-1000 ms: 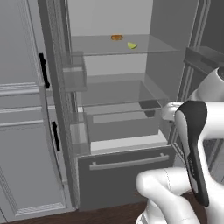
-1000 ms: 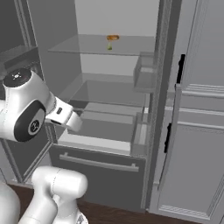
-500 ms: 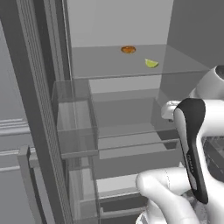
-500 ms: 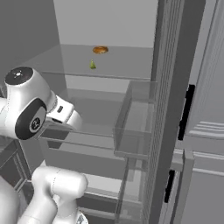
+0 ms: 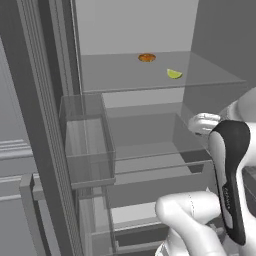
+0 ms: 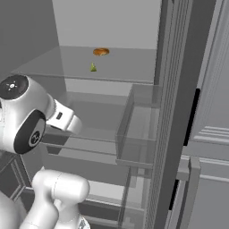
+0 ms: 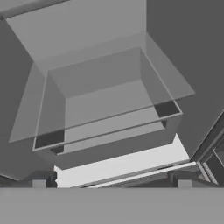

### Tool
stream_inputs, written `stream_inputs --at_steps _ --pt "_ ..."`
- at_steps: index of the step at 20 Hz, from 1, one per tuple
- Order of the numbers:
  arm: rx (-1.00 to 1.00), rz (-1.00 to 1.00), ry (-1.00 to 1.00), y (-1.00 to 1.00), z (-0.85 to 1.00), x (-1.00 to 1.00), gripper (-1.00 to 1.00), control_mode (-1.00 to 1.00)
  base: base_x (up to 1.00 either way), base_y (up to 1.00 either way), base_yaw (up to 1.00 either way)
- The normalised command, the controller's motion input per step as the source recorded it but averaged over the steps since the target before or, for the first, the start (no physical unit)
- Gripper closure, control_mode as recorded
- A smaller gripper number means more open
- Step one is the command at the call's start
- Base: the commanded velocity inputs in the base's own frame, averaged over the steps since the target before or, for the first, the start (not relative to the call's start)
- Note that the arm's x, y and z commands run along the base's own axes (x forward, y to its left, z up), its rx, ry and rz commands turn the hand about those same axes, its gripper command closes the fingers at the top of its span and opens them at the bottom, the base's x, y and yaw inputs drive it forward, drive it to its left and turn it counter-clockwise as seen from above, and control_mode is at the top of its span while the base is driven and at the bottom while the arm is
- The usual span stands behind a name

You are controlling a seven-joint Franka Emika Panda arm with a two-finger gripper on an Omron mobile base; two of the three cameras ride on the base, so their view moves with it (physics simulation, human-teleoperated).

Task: Grab a lemon wedge from the fridge and one ice cube from the ice bowl, and put them in the glass of lemonade.

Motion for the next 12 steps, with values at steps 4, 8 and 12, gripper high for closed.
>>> stream_inputs --at_steps 4,8,12 --pt "0.11 0.0 -0.34 0.03 0.51 -0.01 -1.0 -1.0 0.0 0.0 0.0" --pt "-0.02 0.0 -0.32 0.02 1.0 0.6 -1.0 -1.0 0.0 0.0 0.0" --pt "-0.08 0.0 -0.12 0.0 1.0 0.83 -1.0 -1.0 0.0 0.0 0.0"
